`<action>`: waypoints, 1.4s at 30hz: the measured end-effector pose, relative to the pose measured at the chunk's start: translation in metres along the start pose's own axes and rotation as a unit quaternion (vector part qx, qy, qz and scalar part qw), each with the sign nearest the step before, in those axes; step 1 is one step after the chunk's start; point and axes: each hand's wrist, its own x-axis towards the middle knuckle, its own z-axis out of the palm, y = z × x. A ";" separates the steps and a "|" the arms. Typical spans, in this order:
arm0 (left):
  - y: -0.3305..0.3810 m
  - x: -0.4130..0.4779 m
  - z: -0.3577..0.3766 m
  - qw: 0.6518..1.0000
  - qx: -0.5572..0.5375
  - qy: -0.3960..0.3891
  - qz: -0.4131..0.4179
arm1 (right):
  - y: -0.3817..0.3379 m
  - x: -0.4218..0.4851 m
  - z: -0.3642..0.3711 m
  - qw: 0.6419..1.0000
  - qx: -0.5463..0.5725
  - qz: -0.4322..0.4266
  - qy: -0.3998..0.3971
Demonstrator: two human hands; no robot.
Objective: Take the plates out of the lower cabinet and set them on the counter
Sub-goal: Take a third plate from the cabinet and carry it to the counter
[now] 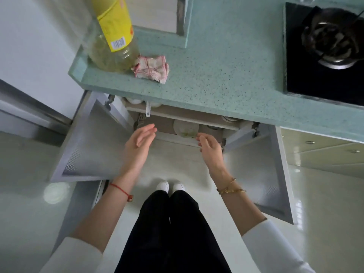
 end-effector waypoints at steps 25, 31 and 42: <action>-0.476 0.438 0.122 0.985 0.153 -0.064 -0.052 | 0.408 0.462 0.100 0.989 -0.105 -0.044 0.093; -0.524 0.484 0.138 0.975 0.213 -0.048 -0.052 | 0.440 0.517 0.114 0.975 -0.190 -0.042 0.110; -0.539 0.502 0.154 0.964 0.260 -0.063 0.003 | 0.441 0.551 0.125 0.961 -0.222 -0.017 0.166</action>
